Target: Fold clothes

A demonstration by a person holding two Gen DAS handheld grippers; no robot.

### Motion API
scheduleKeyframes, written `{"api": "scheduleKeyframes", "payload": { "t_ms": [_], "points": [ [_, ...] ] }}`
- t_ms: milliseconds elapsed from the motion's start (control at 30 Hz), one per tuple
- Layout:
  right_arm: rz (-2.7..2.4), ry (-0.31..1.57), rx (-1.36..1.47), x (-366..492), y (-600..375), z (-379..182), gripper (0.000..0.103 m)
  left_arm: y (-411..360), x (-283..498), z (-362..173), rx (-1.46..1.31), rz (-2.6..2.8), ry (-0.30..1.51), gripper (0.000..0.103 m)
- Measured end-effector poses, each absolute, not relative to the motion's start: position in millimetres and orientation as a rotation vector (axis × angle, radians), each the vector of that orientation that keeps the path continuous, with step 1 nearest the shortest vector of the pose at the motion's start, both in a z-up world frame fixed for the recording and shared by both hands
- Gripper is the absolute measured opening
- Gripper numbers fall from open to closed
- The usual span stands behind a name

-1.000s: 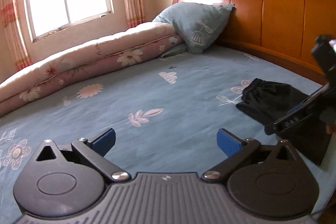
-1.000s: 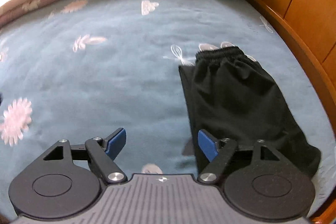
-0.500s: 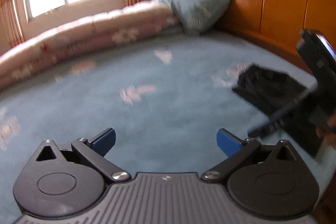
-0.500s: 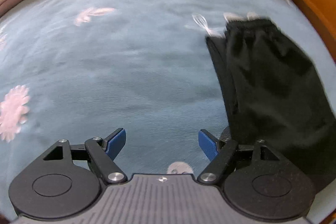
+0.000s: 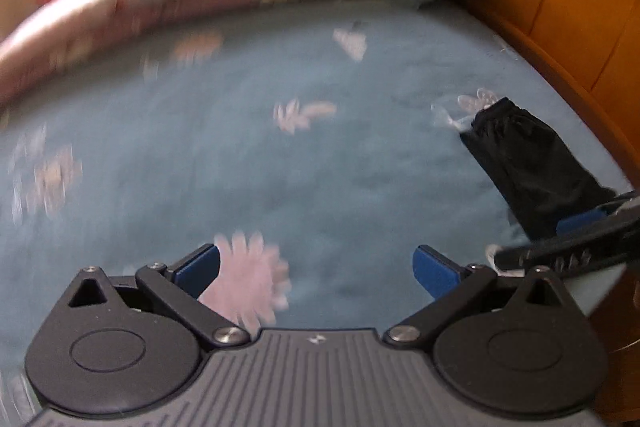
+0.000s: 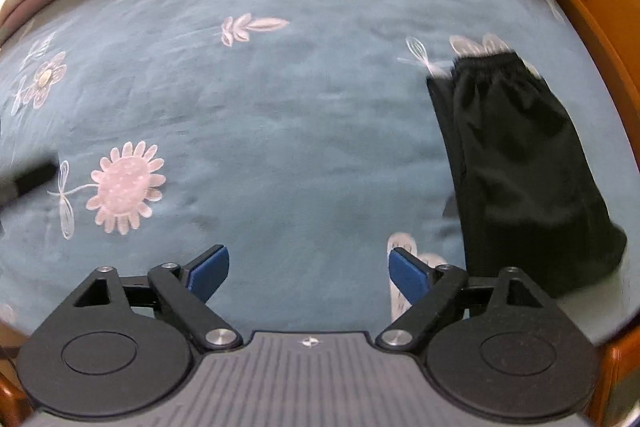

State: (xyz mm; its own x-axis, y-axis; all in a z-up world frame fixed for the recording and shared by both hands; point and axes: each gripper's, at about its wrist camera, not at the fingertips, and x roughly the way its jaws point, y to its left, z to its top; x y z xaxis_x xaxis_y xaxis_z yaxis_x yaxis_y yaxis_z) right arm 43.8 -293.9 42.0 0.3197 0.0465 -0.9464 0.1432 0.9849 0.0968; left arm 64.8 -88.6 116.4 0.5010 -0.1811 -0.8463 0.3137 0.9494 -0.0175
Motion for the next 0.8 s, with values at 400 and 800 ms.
{"api": "scheduleKeyframes", "payload": {
  "t_ms": [400, 800],
  "points": [
    [-0.088, 1.2, 0.048, 23, -284, 113, 0.098, -46, 52, 150, -0.042, -0.161, 1.205, 0.102],
    [-0.256, 1.169, 0.032, 28, -244, 151, 0.098, 1, 41, 174, -0.012, -0.329, 1.198, 0.102]
  ]
}}
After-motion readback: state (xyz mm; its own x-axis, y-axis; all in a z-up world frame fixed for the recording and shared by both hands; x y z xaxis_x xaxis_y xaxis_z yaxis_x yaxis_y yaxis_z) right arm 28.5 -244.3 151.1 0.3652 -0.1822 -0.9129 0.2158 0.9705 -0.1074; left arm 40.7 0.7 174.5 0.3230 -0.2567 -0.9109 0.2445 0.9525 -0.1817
